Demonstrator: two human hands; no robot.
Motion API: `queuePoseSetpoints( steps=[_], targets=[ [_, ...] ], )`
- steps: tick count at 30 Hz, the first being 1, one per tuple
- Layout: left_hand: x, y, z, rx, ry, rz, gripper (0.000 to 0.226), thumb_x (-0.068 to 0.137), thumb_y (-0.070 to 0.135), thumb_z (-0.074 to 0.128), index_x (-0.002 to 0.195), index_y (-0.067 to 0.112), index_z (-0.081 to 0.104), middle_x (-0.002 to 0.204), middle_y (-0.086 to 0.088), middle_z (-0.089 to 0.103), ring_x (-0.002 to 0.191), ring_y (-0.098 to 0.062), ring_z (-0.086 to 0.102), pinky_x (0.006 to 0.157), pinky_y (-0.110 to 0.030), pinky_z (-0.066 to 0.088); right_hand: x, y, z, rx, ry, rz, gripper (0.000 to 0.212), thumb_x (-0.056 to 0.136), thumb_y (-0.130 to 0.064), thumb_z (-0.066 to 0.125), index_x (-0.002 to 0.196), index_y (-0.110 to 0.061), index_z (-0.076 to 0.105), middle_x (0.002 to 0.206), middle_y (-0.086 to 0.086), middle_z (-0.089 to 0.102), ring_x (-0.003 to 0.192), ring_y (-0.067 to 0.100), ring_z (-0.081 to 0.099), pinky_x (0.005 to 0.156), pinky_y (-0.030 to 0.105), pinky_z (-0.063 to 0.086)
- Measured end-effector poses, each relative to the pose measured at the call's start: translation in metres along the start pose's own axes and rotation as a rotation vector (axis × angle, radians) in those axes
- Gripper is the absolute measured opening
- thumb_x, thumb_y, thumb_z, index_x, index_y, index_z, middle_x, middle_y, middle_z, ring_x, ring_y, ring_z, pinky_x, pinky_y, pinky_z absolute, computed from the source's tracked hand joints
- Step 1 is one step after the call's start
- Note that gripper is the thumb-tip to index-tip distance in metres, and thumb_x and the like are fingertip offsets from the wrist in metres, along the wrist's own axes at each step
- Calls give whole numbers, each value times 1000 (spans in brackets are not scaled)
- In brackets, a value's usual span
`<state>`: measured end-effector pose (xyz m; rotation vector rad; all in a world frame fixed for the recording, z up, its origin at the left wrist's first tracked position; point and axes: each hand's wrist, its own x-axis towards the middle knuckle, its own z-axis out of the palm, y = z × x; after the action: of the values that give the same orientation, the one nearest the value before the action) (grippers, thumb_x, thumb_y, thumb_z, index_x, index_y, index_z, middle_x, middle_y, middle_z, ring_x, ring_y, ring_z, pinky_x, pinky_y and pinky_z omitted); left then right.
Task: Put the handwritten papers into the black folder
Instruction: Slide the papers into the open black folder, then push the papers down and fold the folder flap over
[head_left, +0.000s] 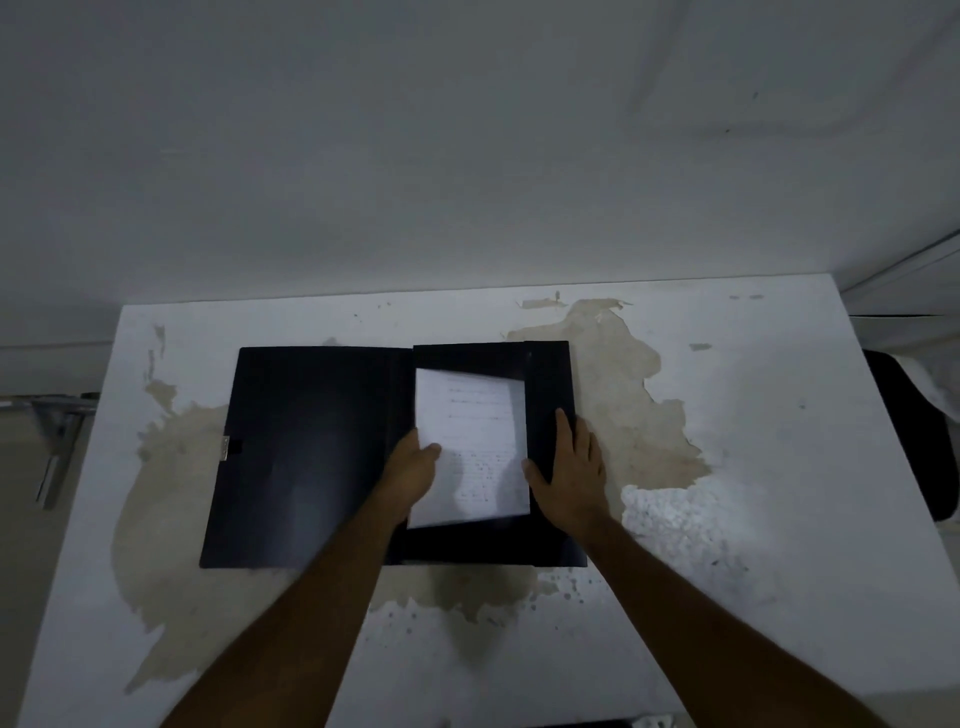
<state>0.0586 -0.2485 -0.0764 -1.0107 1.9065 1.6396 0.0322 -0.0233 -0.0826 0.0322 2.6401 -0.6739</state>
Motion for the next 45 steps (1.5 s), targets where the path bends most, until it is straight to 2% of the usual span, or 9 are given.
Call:
queuePoseSetpoints(
  steps=[2, 7, 13, 16, 20, 26, 34, 39, 45],
  targets=[
    [-4, 6, 17, 56, 6, 0, 42, 102, 14, 44, 143, 9, 49, 128, -2, 60, 103, -18, 60, 87, -31, 51, 0, 0, 1, 19, -7, -16, 86, 92, -45, 57, 156, -23, 4, 164, 14, 6, 150, 39, 7, 120, 59, 13],
    [-10, 14, 38, 104, 53, -13, 42, 97, 13, 42, 138, 7, 51, 130, -12, 62, 114, -28, 61, 101, -47, 52, -1, -2, 3, 29, -7, -32, 85, 94, -41, 56, 156, -20, 3, 164, 16, 2, 149, 41, 3, 119, 61, 11],
    [-12, 12, 10, 391, 140, 43, 49, 87, 30, 66, 123, -3, 58, 121, -20, 64, 108, -34, 66, 88, -49, 59, -2, -2, 5, 11, 6, -35, 83, 94, -40, 54, 156, -19, 3, 164, 17, 2, 149, 42, 2, 120, 61, 8],
    [-9, 0, -34, 552, 280, 73, 57, 86, 36, 70, 129, 1, 57, 128, -22, 61, 117, -37, 60, 98, -47, 52, -2, -1, 6, 16, 8, -39, 83, 94, -39, 54, 156, -19, 3, 164, 18, 2, 149, 43, 2, 120, 61, 7],
    [-4, -21, -98, 735, 505, -53, 93, 71, 54, 80, 142, 8, 42, 147, -24, 40, 134, -46, 39, 107, -59, 39, -2, -1, 8, -5, 19, -44, 83, 95, -39, 53, 156, -17, 3, 163, 19, 1, 149, 43, 2, 120, 60, 7],
    [-2, -41, -151, 609, 622, -273, 149, 36, 76, 85, 151, 10, 18, 153, -24, 29, 138, -52, 32, 107, -71, 32, -1, 1, 10, 7, 22, -57, 83, 95, -39, 53, 156, -19, 0, 164, 19, -1, 149, 42, 0, 120, 60, 6],
    [1, -42, -175, 639, 692, -348, 141, 36, 78, 84, 142, -3, 37, 143, -28, 40, 134, -48, 40, 108, -64, 34, 0, 2, 10, 19, 26, -54, 84, 95, -37, 54, 156, -20, 0, 164, 18, -2, 150, 40, -1, 120, 59, 6],
    [2, -44, -203, 518, 578, -307, 135, 39, 79, 82, 139, -4, 46, 141, -30, 49, 130, -49, 48, 108, -61, 40, 1, 4, 10, 17, 26, -64, 84, 95, -38, 54, 156, -19, 0, 164, 18, -2, 150, 39, 0, 120, 59, 7],
    [-39, -5, -212, 487, 577, -100, 76, 81, 58, 72, 123, -4, 60, 123, -28, 65, 106, -45, 64, 88, -48, 55, 0, 2, 5, 32, -8, -57, 85, 94, -38, 56, 156, -19, 0, 164, 18, -1, 150, 38, 1, 120, 60, 8]
  ],
)
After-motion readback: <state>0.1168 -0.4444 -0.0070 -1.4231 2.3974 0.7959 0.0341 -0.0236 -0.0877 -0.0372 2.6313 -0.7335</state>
